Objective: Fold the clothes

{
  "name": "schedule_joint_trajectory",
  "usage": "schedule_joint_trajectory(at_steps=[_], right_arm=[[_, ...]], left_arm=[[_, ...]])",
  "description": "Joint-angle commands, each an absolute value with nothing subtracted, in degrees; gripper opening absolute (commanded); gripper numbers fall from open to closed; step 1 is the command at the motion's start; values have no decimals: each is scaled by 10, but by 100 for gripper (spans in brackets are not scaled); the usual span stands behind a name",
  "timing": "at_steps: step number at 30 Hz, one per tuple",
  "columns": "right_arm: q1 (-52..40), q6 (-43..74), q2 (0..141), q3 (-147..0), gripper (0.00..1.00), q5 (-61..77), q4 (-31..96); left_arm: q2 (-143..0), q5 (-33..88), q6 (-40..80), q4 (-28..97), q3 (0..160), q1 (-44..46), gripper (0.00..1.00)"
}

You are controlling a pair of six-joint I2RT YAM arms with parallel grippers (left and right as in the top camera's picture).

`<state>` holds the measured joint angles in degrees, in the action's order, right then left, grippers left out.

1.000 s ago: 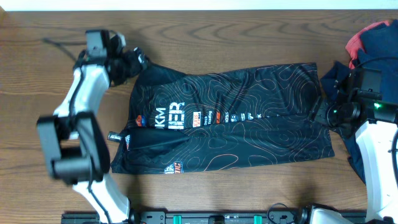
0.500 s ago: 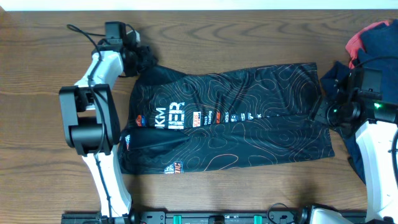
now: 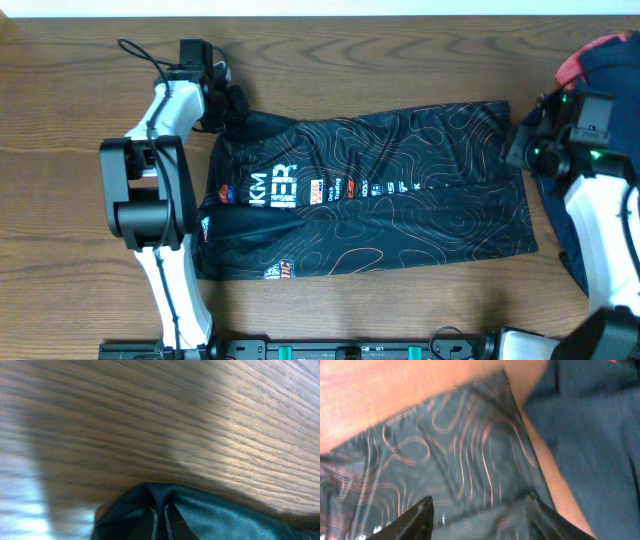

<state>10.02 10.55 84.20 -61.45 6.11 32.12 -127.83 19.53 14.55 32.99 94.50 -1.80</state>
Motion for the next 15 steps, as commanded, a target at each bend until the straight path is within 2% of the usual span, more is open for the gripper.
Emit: schedule_joint_trajectory(at_steps=[1, 9, 15], right_arm=[[86, 76, 886, -618, 63, 62, 255], [83, 77, 1034, -621, 64, 39, 27], [83, 76, 1122, -627, 62, 3, -86]], left_arm=[[-1224, 180, 142, 336, 943, -22, 6], [-1209, 186, 142, 370, 941, -18, 6], [-1209, 186, 142, 378, 941, -18, 6]])
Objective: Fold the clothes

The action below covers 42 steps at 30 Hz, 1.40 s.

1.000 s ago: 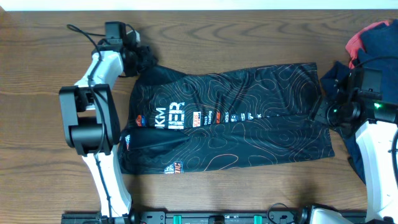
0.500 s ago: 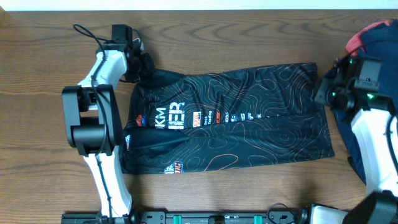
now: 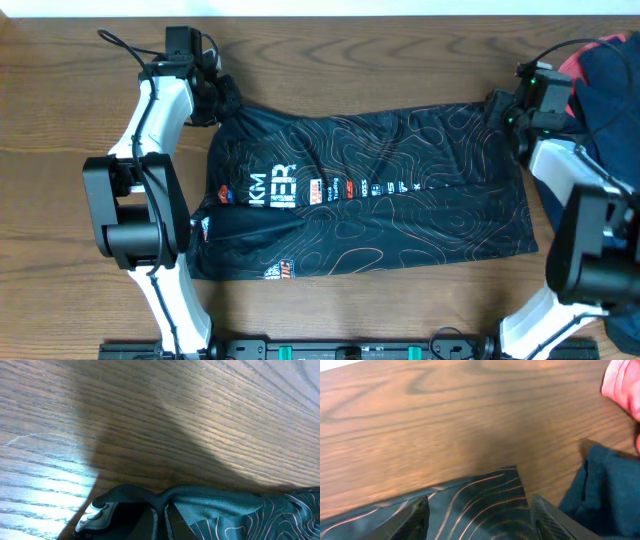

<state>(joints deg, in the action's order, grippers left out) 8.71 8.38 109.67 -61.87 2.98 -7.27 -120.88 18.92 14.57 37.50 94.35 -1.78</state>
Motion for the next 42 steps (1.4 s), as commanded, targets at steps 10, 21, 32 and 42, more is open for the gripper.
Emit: schedule_joint_trajectory(at_steps=[10, 21, 32, 42], right_arm=[[88, 76, 1196, -658, 66, -22, -106], [88, 77, 1214, -658, 8, -30, -64], [99, 98, 1151, -694, 1, -50, 47], [106, 98, 980, -724, 1, -90, 319]], left_arm=[[-1209, 185, 142, 386, 941, -18, 5], [-1209, 186, 142, 398, 941, -18, 6], [-1162, 277, 142, 435, 941, -33, 6], [-1058, 277, 133, 680, 941, -67, 6]])
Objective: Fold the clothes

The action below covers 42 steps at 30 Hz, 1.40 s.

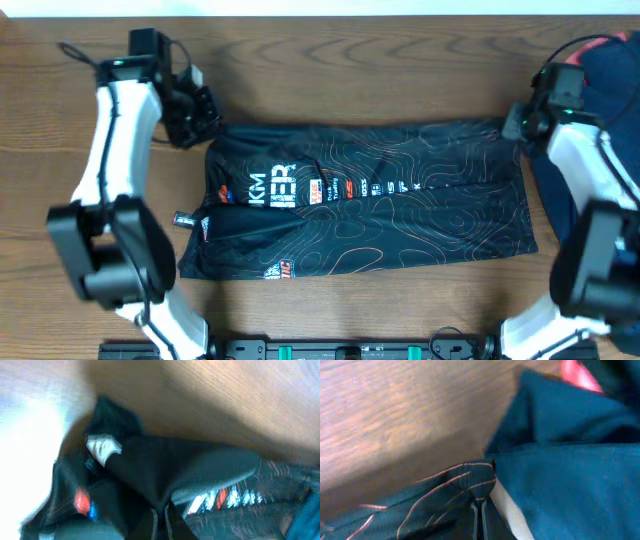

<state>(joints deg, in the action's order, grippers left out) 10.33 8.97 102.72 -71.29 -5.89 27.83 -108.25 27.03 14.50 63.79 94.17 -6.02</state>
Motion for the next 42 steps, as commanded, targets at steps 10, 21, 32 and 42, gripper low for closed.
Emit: schedule_joint_trajectory(at_steps=[10, 21, 32, 42], right_arm=[[106, 98, 917, -718, 1, -123, 622], [106, 97, 918, -695, 3, -127, 654], [113, 98, 918, -695, 59, -135, 710], [147, 72, 918, -651, 74, -100, 684]], left_arm=[[-1037, 153, 70, 895, 919, -64, 6], [-1036, 158, 62, 856, 769, -64, 6], [-1036, 134, 74, 898, 736, -64, 26], [-1036, 130, 95, 846, 736, -57, 27]])
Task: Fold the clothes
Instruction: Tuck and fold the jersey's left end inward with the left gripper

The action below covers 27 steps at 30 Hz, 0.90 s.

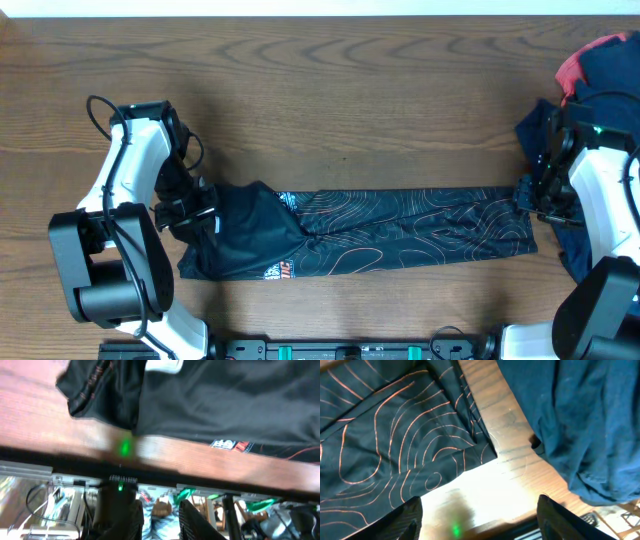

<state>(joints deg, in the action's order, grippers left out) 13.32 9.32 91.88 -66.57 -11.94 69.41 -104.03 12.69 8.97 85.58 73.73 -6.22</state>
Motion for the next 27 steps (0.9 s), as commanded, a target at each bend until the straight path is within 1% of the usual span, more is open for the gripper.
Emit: schedule_joint_trajectory(at_steps=[1, 4, 7, 12, 15, 18, 19, 23, 27], right_arm=[[152, 62, 919, -645, 76, -85, 674], [168, 22, 921, -625, 80, -34, 646], [182, 12, 922, -605, 80, -5, 621], [195, 12, 922, -577, 79, 19, 585], [195, 12, 922, -570, 81, 24, 571], [195, 12, 922, -569, 81, 24, 570], [195, 12, 922, -569, 82, 24, 570], [195, 12, 922, -569, 82, 24, 570], [195, 12, 922, -569, 82, 24, 569]], left_arm=[[-1036, 142, 95, 833, 736, -53, 27], [-1036, 180, 95, 788, 736, -37, 27], [-1036, 218, 95, 744, 736, -13, 27], [-1036, 218, 102, 697, 736, 29, 27], [-1036, 218, 123, 657, 736, 44, 28], [-1037, 216, 142, 619, 735, 58, 45], [-1037, 214, 152, 606, 734, 64, 47], [-1037, 202, 184, 562, 720, 83, 51], [-1037, 153, 237, 534, 701, 97, 52]])
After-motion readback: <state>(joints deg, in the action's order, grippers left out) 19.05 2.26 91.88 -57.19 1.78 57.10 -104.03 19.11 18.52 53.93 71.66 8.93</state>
